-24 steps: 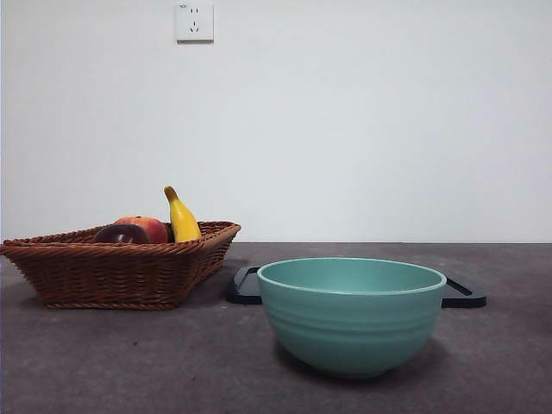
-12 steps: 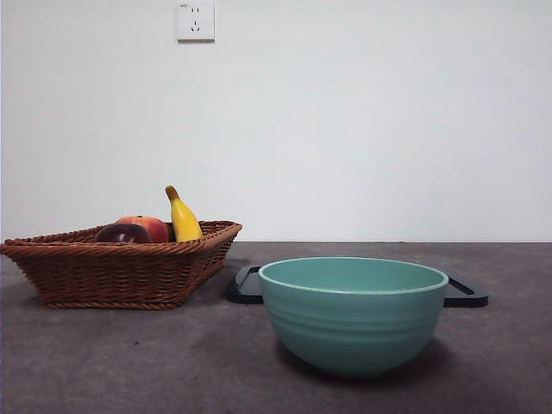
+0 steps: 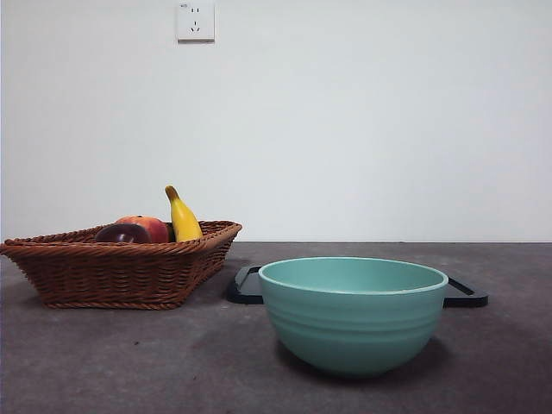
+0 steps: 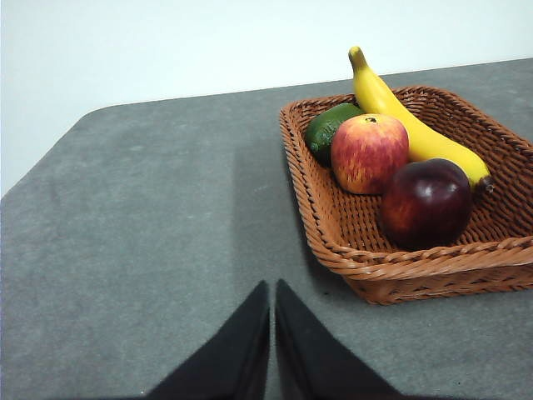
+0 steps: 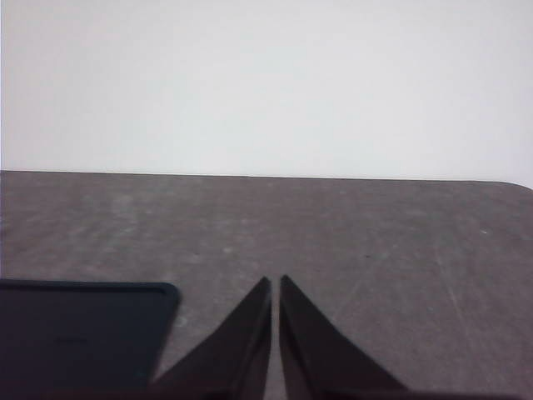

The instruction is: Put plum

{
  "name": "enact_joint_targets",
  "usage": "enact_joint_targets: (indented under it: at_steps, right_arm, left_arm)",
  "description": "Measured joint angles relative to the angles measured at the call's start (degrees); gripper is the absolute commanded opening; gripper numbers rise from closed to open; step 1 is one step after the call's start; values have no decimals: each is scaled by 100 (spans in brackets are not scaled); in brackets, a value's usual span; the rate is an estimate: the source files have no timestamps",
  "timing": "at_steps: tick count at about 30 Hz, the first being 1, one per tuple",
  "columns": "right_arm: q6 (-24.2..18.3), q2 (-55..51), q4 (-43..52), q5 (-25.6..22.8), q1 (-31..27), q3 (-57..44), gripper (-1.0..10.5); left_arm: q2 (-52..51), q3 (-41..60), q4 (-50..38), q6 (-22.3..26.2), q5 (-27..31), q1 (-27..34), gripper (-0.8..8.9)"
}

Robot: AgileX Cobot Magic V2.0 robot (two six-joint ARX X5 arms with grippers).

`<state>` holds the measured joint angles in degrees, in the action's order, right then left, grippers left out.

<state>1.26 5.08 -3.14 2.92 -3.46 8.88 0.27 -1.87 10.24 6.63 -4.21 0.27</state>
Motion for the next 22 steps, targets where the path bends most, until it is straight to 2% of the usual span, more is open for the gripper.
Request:
enact_joint_targets:
  at_steps: [11, 22]
  right_arm:
    - [0, -476, 35, -15, -35, -791, 6]
    - [0, -474, -660, -17, -35, -793, 6]
  left_arm:
    - [0, 0, -2, -11, 0, 0, 9]
    - [0, 2, -4, -9, 0, 0, 9]
